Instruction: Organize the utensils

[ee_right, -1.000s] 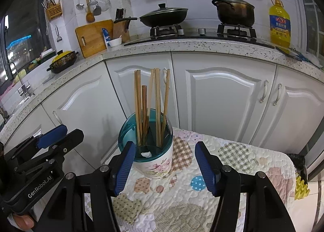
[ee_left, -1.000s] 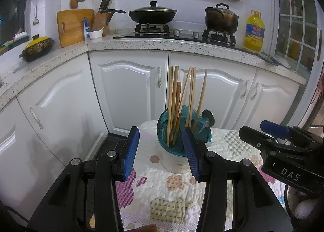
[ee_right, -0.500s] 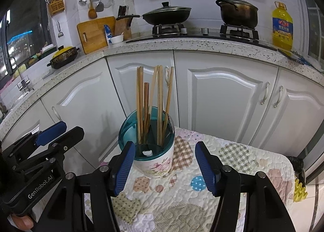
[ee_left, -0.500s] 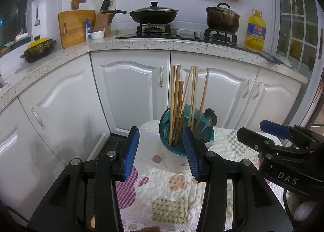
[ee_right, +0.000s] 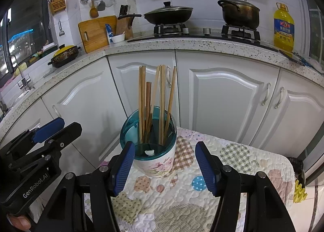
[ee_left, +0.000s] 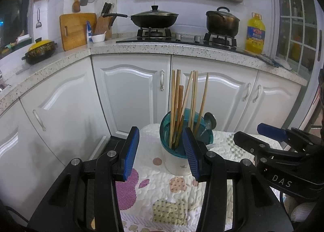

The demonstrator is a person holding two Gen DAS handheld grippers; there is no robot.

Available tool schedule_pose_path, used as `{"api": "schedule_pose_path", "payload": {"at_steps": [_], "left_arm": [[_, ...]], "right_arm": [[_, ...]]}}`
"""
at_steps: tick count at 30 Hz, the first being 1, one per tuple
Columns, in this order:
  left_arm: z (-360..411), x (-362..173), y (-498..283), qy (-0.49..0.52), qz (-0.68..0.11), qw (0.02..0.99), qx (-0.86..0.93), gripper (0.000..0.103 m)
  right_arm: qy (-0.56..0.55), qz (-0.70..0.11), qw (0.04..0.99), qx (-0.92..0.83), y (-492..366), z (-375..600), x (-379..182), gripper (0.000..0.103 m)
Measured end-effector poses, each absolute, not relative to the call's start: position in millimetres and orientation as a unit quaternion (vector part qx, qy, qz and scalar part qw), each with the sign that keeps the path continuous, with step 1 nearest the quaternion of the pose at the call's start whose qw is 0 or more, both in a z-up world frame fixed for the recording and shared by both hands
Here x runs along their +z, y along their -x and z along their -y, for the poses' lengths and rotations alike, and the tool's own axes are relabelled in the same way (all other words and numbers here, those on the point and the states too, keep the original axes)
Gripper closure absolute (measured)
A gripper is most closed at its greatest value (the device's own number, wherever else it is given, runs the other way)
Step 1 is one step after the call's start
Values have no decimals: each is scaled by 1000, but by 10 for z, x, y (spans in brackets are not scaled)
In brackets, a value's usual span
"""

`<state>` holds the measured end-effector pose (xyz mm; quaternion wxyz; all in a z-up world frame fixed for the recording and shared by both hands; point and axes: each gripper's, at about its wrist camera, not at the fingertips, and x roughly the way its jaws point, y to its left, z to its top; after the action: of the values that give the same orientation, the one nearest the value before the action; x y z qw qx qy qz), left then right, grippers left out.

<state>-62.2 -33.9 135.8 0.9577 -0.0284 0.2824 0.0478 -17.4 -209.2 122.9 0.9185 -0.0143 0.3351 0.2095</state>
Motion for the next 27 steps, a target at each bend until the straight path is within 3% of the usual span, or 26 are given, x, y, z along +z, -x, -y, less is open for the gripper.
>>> {"api": "schedule_pose_path", "payload": {"at_steps": [27], "left_arm": [[341, 1327, 627, 24, -284, 957, 54, 59]], "right_arm": [[15, -336, 918, 211, 167, 2085, 1194, 43]]}}
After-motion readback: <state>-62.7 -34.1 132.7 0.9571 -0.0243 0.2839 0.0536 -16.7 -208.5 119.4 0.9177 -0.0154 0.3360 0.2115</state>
